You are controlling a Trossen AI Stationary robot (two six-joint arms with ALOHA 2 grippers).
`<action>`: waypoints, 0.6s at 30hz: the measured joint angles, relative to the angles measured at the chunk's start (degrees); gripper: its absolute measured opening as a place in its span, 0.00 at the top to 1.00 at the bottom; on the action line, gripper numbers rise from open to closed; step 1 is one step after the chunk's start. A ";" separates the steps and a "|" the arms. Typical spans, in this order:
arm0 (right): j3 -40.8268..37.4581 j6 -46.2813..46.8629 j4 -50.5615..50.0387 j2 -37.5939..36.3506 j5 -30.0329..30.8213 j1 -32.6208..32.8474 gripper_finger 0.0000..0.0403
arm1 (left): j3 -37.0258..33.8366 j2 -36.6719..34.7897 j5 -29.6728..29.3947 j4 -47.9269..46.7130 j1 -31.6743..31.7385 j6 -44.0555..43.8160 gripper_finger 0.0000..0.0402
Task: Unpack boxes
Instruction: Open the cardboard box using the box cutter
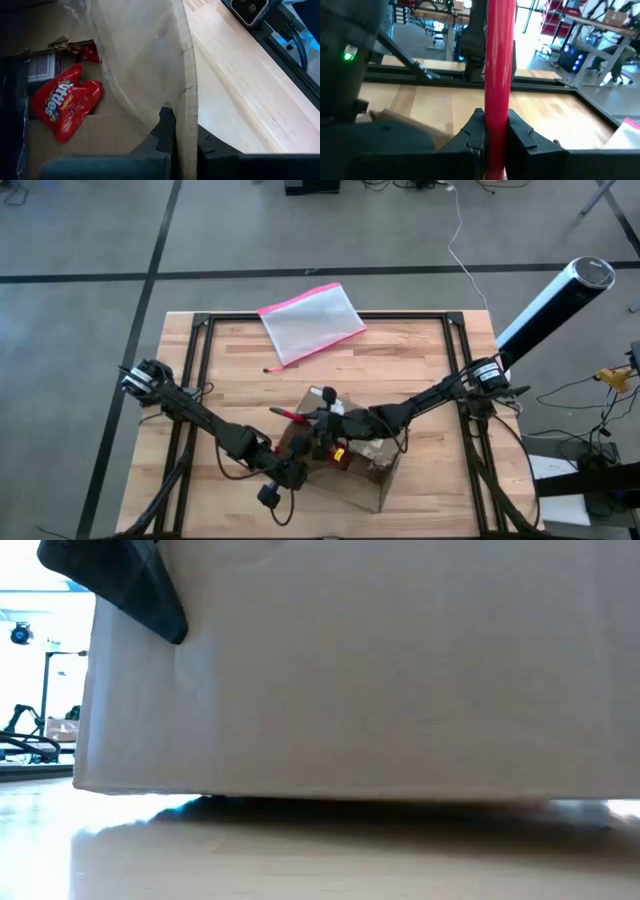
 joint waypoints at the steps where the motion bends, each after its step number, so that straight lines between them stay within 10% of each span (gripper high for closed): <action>1: 0.00 -0.08 0.42 -0.03 0.12 -0.04 0.95 | 0.00 0.00 0.06 -0.07 -0.03 0.00 1.00; 10: 0.00 -0.88 -6.23 -5.14 1.32 2.22 0.95 | 0.00 0.00 0.64 0.14 -0.10 -0.04 1.00; 18: 0.04 2.09 -27.13 -17.65 16.40 10.97 0.95 | 0.00 0.00 0.64 -0.63 -0.12 0.11 1.00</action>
